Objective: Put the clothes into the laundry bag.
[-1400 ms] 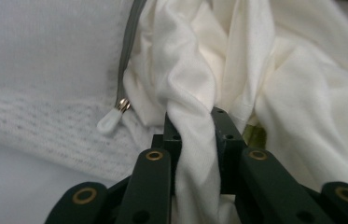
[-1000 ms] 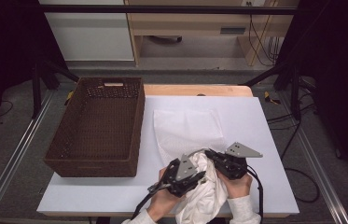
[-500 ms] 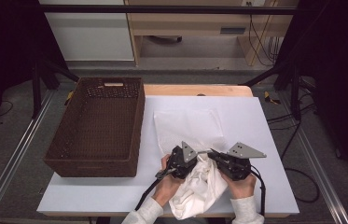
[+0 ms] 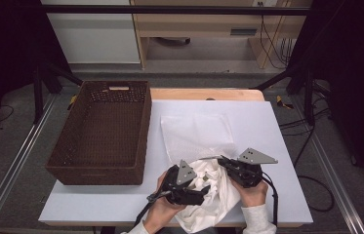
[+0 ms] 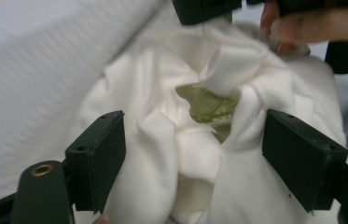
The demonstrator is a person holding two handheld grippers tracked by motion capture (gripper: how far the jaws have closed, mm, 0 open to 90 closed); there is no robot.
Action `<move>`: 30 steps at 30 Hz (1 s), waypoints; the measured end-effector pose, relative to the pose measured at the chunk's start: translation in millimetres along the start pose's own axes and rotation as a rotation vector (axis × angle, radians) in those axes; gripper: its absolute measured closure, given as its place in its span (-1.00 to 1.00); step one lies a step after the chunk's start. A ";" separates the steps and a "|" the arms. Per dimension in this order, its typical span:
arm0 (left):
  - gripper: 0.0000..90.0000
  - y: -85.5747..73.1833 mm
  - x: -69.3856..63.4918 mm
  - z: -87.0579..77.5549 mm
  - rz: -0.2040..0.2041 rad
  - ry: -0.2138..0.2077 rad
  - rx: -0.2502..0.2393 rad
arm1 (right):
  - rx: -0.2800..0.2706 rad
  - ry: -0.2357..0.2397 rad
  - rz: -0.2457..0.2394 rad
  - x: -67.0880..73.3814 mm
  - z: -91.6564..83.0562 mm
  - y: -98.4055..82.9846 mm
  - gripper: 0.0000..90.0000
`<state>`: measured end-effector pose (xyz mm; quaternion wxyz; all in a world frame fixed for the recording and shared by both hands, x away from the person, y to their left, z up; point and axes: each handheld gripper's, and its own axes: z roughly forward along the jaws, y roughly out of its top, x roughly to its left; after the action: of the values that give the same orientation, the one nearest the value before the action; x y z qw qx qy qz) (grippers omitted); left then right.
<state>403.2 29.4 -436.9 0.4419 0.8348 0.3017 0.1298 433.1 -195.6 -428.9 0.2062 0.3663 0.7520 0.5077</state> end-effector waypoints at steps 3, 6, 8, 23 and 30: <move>-0.56 -9.8 3.4 22.7 -0.025 -0.015 0.004 | 0.002 0.003 0.001 0.3 2.2 -1.2 0.97; -0.21 -9.3 6.2 32.4 -0.059 -0.058 0.033 | 0.021 0.003 0.005 1.9 6.6 -2.7 0.97; 0.19 -7.7 3.0 30.3 -0.037 -0.042 0.024 | 0.022 0.002 0.001 1.7 7.3 -3.2 0.97; 0.68 22.3 -15.2 8.1 0.044 0.022 -0.085 | -0.027 0.028 0.015 5.8 2.4 -1.7 0.97; 0.68 19.5 1.4 44.3 0.056 0.154 0.003 | -0.044 0.005 0.000 7.5 -6.9 2.5 0.98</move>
<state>433.2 -7.4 -446.6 0.4124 0.8310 0.3115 0.2057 424.4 -193.6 -423.4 0.2123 0.3606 0.7411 0.5250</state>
